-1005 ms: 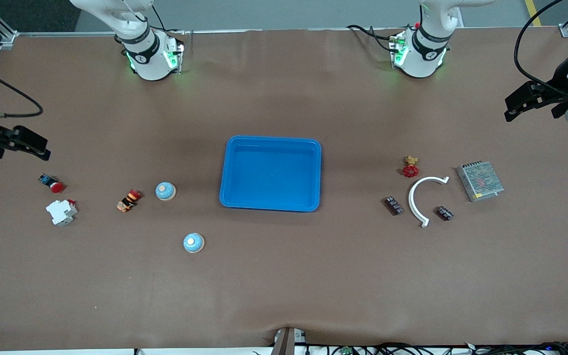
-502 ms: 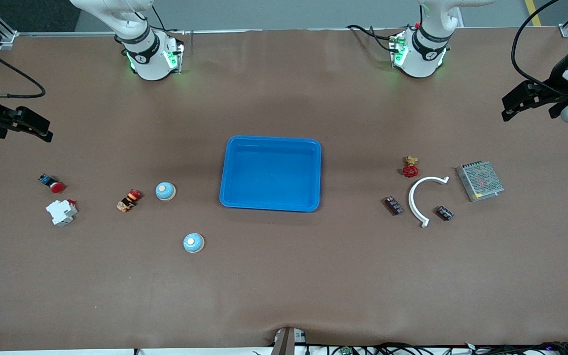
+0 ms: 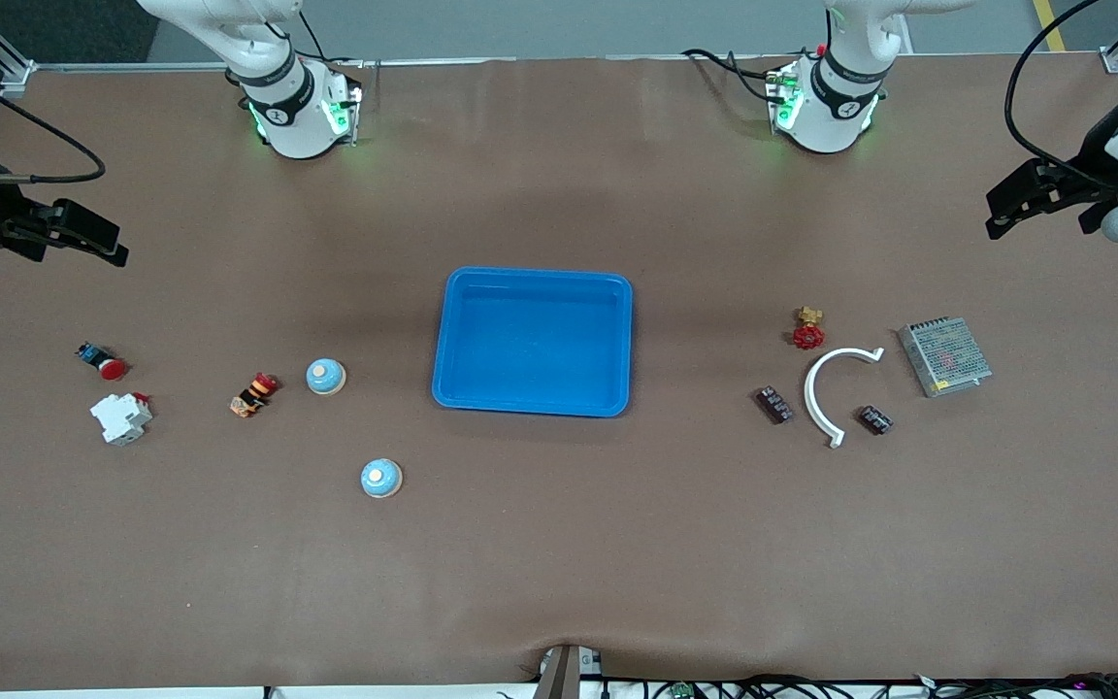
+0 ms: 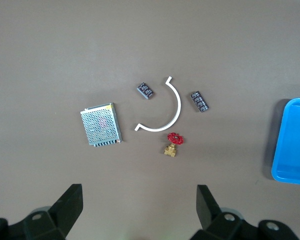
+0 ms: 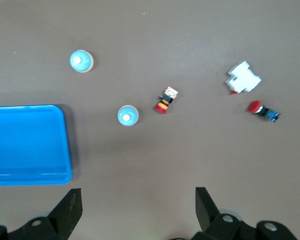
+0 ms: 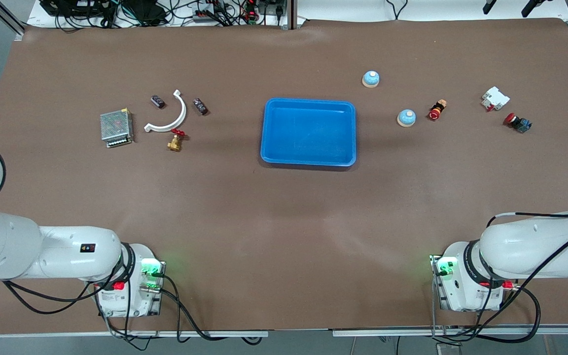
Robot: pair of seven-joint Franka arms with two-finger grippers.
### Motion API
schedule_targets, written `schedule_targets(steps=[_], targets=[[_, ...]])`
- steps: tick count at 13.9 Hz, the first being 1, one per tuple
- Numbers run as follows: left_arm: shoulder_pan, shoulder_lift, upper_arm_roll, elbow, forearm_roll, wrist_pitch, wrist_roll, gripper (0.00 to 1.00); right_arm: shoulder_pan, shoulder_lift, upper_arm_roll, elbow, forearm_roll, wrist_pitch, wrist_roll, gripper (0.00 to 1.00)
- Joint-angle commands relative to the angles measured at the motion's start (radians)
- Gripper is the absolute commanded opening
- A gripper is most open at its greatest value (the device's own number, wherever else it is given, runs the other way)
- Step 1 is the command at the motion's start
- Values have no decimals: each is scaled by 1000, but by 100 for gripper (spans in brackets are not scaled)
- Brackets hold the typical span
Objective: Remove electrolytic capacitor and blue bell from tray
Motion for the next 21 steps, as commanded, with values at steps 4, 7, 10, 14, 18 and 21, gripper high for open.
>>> schedule_targets(steps=[4,7,10,14,18,21], targets=[[0,11,-15,7,-12,26,-9,100,-16,-40,-4,-37,31,7,11,100],[0,13,-15,7,-10,32,-9,100,-16,-45,-12,-37,31,7,10,100],[0,15,-15,7,-9,34,-9,100,-15,-46,-12,-37,31,10,10,100],[3,13,-15,4,-3,34,-9,100,-13,-57,-10,-25,25,23,5,100],[3,21,-15,4,-3,54,-9,100,-12,-60,-7,-25,5,37,-4,100],[3,19,-15,4,-4,52,-8,100,-10,-60,-6,-25,-4,42,-5,100]])
